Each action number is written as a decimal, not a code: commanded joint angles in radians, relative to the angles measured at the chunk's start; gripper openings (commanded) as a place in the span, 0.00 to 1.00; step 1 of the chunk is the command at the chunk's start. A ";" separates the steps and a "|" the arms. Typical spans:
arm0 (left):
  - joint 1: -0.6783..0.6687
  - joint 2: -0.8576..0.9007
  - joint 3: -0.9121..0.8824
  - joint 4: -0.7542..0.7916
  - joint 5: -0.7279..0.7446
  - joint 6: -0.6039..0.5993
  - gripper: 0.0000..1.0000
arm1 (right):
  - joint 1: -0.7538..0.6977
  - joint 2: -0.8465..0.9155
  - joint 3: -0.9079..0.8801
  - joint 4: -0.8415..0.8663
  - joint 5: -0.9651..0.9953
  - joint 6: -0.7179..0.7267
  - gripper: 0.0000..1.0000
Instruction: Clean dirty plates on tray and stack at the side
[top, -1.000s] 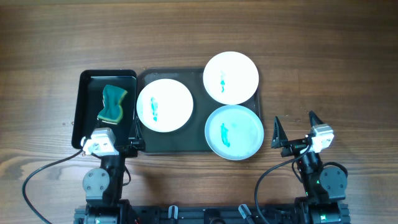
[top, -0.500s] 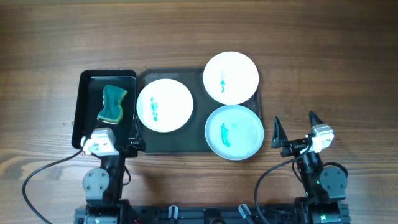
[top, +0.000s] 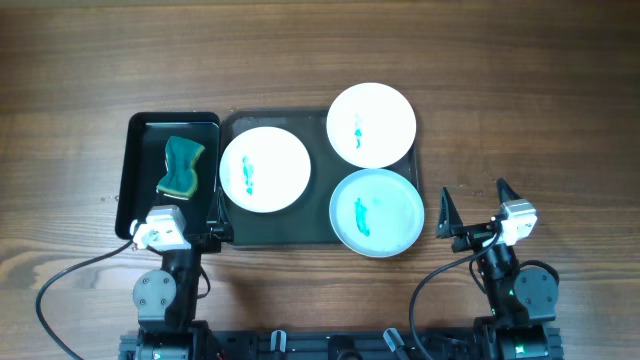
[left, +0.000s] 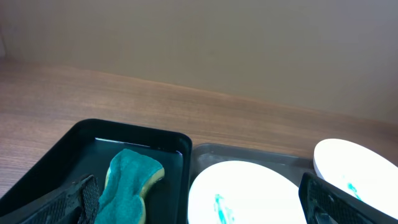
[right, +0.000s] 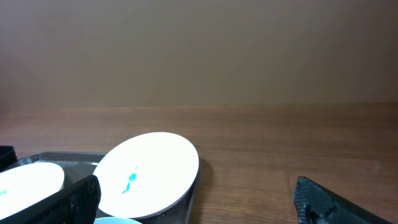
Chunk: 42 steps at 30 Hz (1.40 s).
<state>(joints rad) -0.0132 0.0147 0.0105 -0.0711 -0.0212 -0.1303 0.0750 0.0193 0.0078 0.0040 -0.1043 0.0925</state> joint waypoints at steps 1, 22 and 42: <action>0.007 -0.006 -0.005 0.001 -0.019 -0.005 1.00 | -0.005 -0.005 -0.002 0.003 -0.009 0.013 1.00; 0.006 0.487 0.643 -0.449 -0.013 -0.005 1.00 | -0.005 0.460 0.454 -0.141 -0.168 -0.001 1.00; 0.006 1.443 1.338 -1.086 0.141 -0.009 1.00 | 0.058 1.399 1.261 -0.830 -0.430 0.018 0.74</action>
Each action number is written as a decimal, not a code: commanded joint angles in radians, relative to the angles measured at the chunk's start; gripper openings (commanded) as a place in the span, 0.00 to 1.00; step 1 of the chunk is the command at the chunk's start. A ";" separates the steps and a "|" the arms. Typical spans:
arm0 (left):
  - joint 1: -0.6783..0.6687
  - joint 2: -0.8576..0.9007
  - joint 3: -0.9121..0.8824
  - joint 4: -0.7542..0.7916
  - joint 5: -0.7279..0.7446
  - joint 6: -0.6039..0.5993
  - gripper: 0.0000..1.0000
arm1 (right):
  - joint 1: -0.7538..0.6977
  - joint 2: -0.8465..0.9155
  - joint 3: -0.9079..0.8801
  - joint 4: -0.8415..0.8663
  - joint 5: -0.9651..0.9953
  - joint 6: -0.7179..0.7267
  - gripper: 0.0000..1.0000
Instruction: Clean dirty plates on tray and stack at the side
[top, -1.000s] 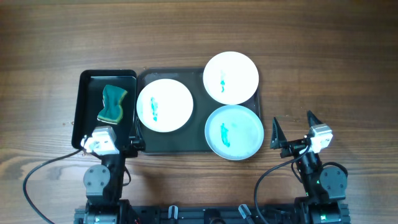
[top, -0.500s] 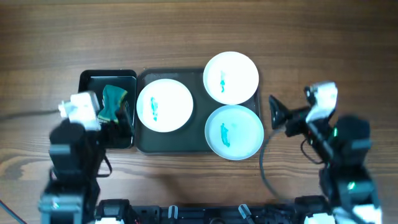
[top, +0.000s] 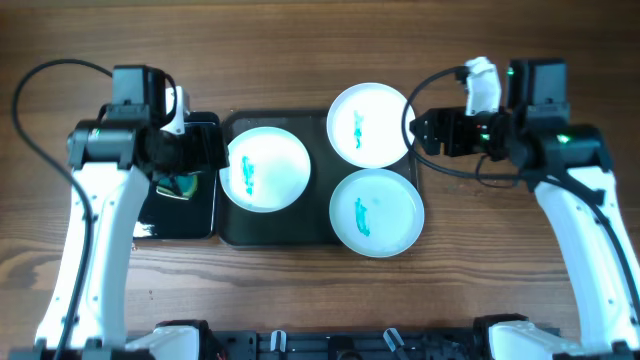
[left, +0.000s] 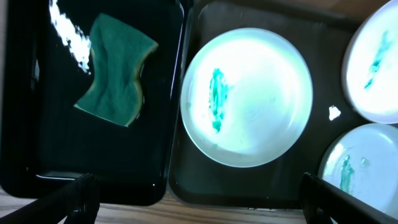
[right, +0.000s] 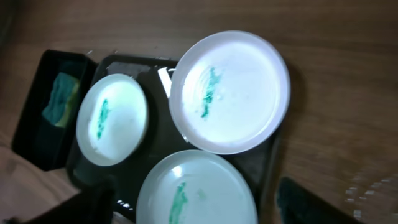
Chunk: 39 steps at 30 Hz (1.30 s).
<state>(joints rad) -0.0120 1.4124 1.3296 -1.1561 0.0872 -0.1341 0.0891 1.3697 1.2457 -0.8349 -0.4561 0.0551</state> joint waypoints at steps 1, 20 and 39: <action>0.005 0.058 0.019 0.008 0.019 -0.005 1.00 | 0.072 0.076 0.024 0.019 -0.070 0.092 0.71; 0.122 0.064 0.082 -0.028 -0.205 -0.237 1.00 | 0.443 0.678 0.149 0.308 0.023 0.418 0.41; 0.127 0.350 0.080 -0.002 -0.264 -0.100 0.89 | 0.508 0.785 0.148 0.374 0.092 0.479 0.04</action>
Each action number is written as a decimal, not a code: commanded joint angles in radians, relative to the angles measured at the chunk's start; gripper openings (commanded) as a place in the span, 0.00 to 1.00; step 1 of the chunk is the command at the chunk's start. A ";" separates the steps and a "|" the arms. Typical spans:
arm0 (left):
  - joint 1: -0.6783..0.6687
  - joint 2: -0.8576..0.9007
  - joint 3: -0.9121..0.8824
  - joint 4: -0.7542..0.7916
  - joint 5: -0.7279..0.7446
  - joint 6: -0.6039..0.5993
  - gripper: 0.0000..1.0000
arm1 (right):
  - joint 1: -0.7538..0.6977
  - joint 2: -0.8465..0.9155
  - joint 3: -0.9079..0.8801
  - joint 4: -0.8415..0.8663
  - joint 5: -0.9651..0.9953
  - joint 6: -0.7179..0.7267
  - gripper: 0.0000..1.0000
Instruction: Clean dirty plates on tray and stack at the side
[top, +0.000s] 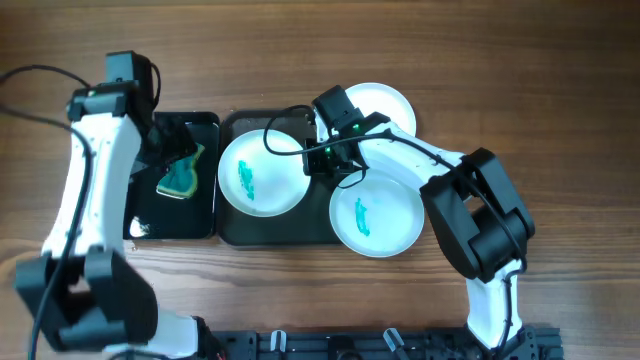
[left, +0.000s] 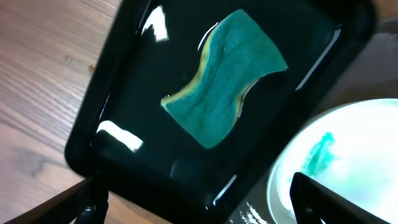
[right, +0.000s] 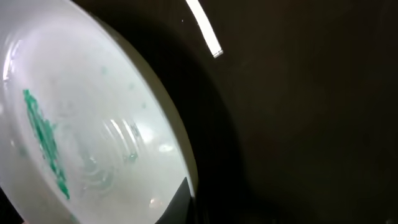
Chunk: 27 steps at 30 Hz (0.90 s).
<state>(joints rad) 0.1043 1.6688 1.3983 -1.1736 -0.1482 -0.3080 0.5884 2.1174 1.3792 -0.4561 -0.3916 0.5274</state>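
Note:
Three white plates smeared green lie on the large black tray (top: 290, 228): a left plate (top: 258, 175), a near right plate (top: 377, 213) and a far right plate (top: 385, 103) partly under my right arm. My right gripper (top: 325, 160) sits at the left plate's right rim. In the right wrist view one fingertip (right: 180, 199) rests inside the rim of that plate (right: 93, 124); the other finger is lost in the dark. A green sponge (top: 180, 172) lies in the small black tray (top: 185, 215). My left gripper (top: 172, 140) hangs open just above the sponge (left: 224, 74).
The small tray (left: 87, 134) stands directly left of the large one, their walls touching. Bare wooden table surrounds both trays, with wide room on the right side. The right arm's cable loops over the left plate's far edge.
My right gripper was open high above the right plates; it is now down at the left plate's right rim. My left gripper has come lower and further left, over the sponge.
Both arms first sat folded at the table's near edge, grippers open. Then both were raised over the trays, looking down on sponge and plates. Now the right gripper is on the left plate's rim and the left hangs open over the sponge.

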 joint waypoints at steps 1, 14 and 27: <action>0.016 0.122 0.012 0.025 -0.029 0.076 0.87 | 0.009 0.037 0.015 -0.005 0.027 0.003 0.04; 0.045 0.346 0.012 0.266 0.103 0.361 0.61 | 0.009 0.037 0.015 0.009 0.027 0.005 0.04; 0.044 0.305 0.057 0.200 0.104 0.238 0.04 | 0.009 0.036 0.015 0.023 0.026 0.034 0.04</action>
<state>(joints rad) 0.1471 2.0010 1.4017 -0.9291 -0.0544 0.0124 0.5884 2.1216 1.3808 -0.4389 -0.3912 0.5392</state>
